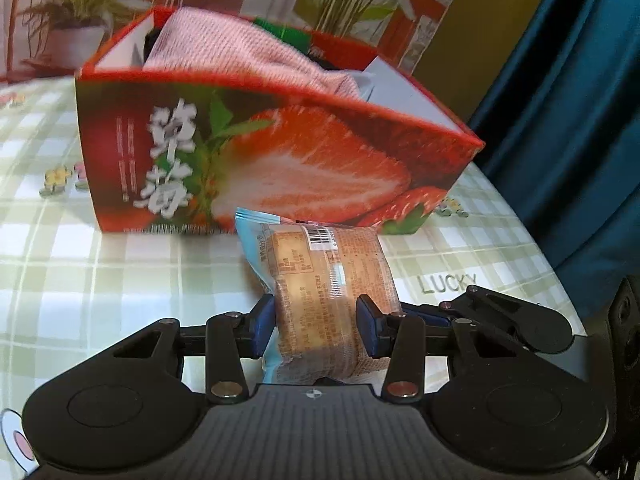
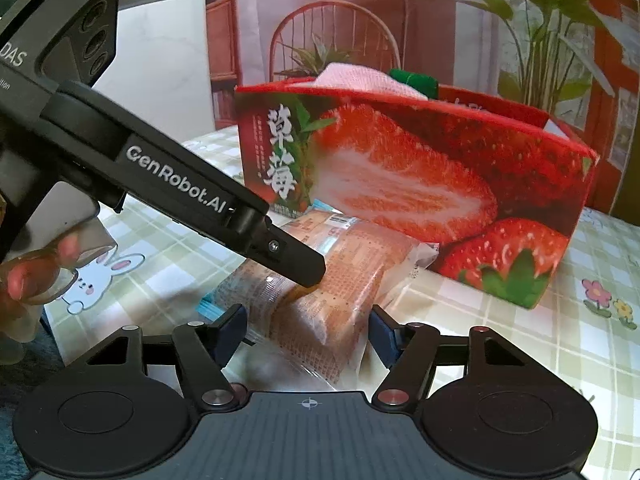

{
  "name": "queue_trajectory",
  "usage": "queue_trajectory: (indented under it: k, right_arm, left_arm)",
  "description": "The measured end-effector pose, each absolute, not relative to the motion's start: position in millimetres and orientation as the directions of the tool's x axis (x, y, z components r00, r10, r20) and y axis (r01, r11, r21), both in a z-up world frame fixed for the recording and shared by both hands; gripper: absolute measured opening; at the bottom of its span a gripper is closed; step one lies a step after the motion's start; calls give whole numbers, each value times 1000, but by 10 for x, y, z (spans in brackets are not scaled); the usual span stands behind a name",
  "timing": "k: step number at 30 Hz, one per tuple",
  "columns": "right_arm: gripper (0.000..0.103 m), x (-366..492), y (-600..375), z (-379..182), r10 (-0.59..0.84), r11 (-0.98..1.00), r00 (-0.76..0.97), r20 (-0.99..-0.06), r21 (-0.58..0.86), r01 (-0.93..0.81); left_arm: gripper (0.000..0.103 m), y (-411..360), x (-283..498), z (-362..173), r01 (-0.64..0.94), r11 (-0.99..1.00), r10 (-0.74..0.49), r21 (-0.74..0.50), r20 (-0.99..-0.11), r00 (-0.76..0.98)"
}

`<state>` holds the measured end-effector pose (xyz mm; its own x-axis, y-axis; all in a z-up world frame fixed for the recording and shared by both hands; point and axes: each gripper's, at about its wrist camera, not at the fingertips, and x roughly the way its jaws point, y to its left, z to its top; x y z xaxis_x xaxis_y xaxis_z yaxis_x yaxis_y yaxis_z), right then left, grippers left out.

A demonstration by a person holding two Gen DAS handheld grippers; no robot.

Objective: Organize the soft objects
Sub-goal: 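Close the left tool on the wrapped pastry while the right tool grips it, then lift the wrapped pastry with both tools and release it into the box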

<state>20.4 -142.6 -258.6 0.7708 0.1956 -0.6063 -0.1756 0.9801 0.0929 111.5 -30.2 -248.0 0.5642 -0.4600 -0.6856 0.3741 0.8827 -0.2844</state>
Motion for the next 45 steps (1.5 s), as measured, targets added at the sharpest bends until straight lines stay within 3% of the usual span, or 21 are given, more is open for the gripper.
queue_trajectory:
  k: [16, 22, 32, 45]
  right_arm:
    - [62, 228, -1527, -1783, 165, 980, 862, -479, -20, -198]
    - [61, 443, -1640, -1558, 146, 980, 880, -452, -58, -192]
    - [61, 955, -2047, -1462, 87, 985, 880, -466, -89, -145]
    - [62, 1354, -2496, -1691, 32, 997, 833, -552, -41, -66]
  left_arm:
    - [46, -384, 986, -1563, 484, 859, -491, -168, -538, 685]
    - [46, -451, 1207, -1408, 488, 854, -508, -180, -493, 706]
    - [46, -678, 1895, -1340, 517, 830, -549, -210, -474, 689]
    - [48, -1048, 2321, -1617, 463, 863, -489, -201, -561, 668]
